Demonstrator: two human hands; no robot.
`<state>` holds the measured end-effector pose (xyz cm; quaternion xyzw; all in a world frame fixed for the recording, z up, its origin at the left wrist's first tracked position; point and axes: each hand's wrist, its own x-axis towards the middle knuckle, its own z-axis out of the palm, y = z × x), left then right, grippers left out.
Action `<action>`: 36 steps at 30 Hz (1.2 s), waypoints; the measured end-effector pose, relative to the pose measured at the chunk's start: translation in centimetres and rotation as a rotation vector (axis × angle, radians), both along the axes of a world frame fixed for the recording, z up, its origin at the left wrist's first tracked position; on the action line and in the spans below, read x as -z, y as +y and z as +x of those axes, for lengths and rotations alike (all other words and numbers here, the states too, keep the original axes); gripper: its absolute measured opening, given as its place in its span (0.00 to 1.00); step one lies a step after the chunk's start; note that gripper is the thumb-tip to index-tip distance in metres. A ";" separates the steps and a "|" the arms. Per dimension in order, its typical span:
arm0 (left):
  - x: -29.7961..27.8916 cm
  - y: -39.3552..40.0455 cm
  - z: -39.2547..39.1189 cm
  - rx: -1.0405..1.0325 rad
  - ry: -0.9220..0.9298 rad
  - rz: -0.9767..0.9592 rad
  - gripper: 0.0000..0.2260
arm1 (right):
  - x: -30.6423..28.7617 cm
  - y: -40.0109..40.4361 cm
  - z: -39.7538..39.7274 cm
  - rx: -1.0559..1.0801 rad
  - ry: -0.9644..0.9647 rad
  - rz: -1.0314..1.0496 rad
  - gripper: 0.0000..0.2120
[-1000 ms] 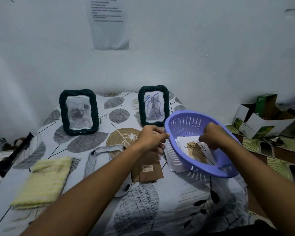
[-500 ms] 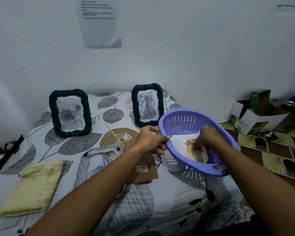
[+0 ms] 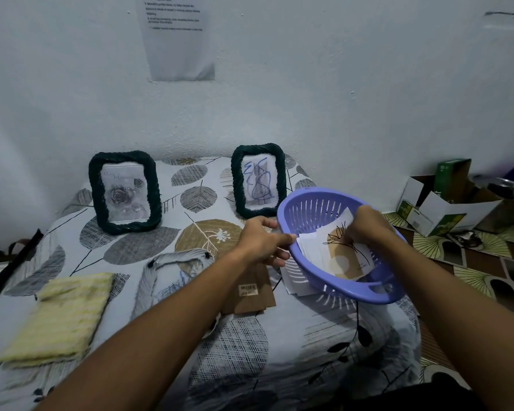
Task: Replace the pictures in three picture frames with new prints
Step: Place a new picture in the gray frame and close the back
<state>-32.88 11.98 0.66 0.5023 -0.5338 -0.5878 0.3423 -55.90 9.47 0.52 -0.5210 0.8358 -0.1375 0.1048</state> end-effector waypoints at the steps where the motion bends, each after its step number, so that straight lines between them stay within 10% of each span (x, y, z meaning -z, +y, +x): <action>1: 0.0 0.0 0.0 -0.001 -0.002 0.001 0.20 | 0.1 0.0 -0.1 0.001 0.002 -0.004 0.19; 11: -0.1 0.2 -0.1 -0.025 -0.055 -0.023 0.19 | -1.3 -0.2 -0.3 -0.006 -0.116 -0.043 0.18; 22: -4.9 1.2 -0.1 -0.062 -0.055 -0.587 0.07 | -12.1 2.3 5.4 -0.186 -0.398 -0.453 0.05; 30: -8.5 3.1 3.2 -0.108 0.321 -0.404 0.09 | -13.4 4.2 15.3 -0.402 -0.702 -0.454 0.13; 36: -7.3 3.5 9.2 -0.294 0.254 -0.323 0.06 | -11.0 5.7 21.0 -0.486 -0.694 -0.343 0.21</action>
